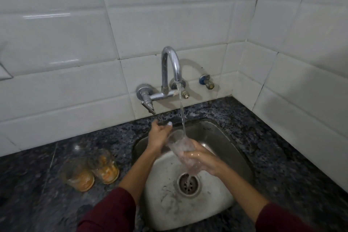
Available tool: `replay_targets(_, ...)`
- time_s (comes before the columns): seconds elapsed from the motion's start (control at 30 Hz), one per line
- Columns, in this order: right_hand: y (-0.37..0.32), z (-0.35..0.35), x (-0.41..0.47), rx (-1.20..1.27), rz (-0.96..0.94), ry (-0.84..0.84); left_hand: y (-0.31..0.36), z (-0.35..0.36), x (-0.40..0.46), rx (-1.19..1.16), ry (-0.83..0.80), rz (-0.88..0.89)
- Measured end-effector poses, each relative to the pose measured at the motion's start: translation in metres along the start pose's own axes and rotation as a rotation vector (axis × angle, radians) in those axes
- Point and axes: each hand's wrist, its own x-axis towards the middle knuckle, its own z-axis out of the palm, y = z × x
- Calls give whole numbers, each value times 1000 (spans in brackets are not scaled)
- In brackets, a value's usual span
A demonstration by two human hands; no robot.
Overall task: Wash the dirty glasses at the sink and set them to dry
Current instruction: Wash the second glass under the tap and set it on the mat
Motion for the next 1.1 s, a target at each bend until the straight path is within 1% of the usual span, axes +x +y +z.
replay_targets(0.1, 8, -6, -6, -265, 89, 65, 28, -12, 18, 276, 235, 194)
replay_targets(0.13, 8, -8, -9, -326, 118, 85, 36, -15, 24, 348, 284, 219)
replay_targets(0.2, 6, -12, -14, -415, 154, 105, 47, -18, 35, 440, 337, 175)
replay_targets(0.27, 3, -16, -17, -510, 158, 122, 50, -17, 38, 528, 354, 124)
replay_targets(0.43, -8, -24, -26, -803, 119, 143, 46, -12, 40, 811, 321, 266)
replay_targets(0.5, -14, -25, -30, -1000, 84, 160, 46, -16, 36, 900, 314, 277)
replay_targets(0.57, -20, -24, -33, -1210, 28, 173, 46, -19, 18, 1000, 246, 186)
replay_targets(0.6, -26, -21, -34, -1274, 3, 167, 41, -19, 6, 1112, 152, 147)
replay_targets(0.67, -36, -15, -35, -1374, -55, 127, 22, -13, -21, 1322, -137, 138)
replay_targets(0.7, -41, -12, -34, -1410, -95, 98, 10, -7, -34, 1327, -295, 163)
replay_targets(0.73, -46, -9, -33, -1427, -141, 67, -3, -2, -45, 1258, -437, 182)
replay_targets(0.77, -50, -7, -32, -1425, -189, 42, -14, 3, -55, 1150, -530, 199)
replay_targets(0.8, -54, -5, -30, -1403, -229, 26, -23, 8, -64, 1032, -547, 228)
replay_targets(0.83, -57, -4, -29, -1362, -261, 23, -29, 11, -70, 910, -495, 250)
replay_targets(0.9, -61, -2, -29, -1205, -345, 69, -38, 13, -78, 699, -311, 300)
replay_targets(0.93, -60, -1, -31, -1065, -388, 113, -41, 12, -81, 625, -231, 328)
replay_targets(0.97, -55, 3, -33, -871, -426, 167, -43, 11, -83, 559, -166, 337)
replay_targets(1.03, -33, 14, -35, -424, -425, 289, -46, 10, -87, 465, -69, 326)
replay_targets(1.07, -20, 21, -35, -279, -396, 334, -48, 11, -88, 440, -32, 323)
replay_targets(1.1, -7, 29, -34, -229, -372, 366, -49, 11, -91, 421, -4, 323)
